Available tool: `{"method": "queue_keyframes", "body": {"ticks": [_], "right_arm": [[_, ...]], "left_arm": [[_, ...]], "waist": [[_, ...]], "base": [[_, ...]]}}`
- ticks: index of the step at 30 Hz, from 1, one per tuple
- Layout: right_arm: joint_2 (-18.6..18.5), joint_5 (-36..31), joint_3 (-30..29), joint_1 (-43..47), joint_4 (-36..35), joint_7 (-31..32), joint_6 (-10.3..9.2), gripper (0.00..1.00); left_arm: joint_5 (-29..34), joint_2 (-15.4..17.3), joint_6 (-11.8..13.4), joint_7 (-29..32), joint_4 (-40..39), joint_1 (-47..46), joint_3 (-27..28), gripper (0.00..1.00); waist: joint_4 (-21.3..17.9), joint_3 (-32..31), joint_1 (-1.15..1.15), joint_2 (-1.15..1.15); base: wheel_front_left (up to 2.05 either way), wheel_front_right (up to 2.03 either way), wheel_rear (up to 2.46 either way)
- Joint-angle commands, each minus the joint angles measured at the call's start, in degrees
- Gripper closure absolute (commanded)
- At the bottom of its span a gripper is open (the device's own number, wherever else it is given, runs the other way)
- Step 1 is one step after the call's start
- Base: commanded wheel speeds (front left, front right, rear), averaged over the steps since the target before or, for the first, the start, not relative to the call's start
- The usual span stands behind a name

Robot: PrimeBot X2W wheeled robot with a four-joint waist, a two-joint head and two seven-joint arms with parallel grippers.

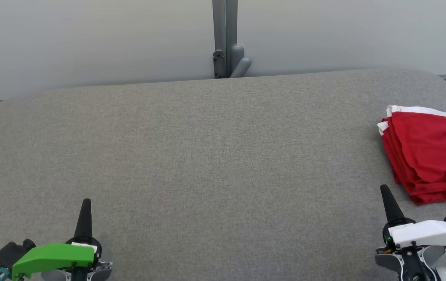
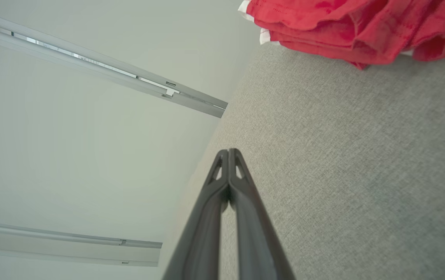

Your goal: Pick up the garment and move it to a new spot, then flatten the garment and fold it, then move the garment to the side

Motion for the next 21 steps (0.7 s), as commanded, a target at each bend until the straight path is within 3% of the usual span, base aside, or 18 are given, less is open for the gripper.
{"method": "queue_keyframes", "body": {"ticks": [1, 21], "right_arm": [[-0.38, 2.06, -0.15, -1.36, -0.59, 0.54, 0.03, 1.00], [-0.42, 12.67, -0.31, -2.46, -0.56, 3.01, 0.03, 1.00]], "left_arm": [[-1.99, 0.29, -0.19, 0.46, -0.73, -1.58, 0.47, 1.00], [-11.09, 0.35, -0.43, 3.01, -1.37, -2.67, 1.36, 1.00]], "waist": [[-0.01, 0.00, 0.00, 0.00], [-0.08, -0.04, 0.00, 0.00]], "base": [[0.00, 0.00, 0.00], [0.00, 0.00, 0.00]]}}
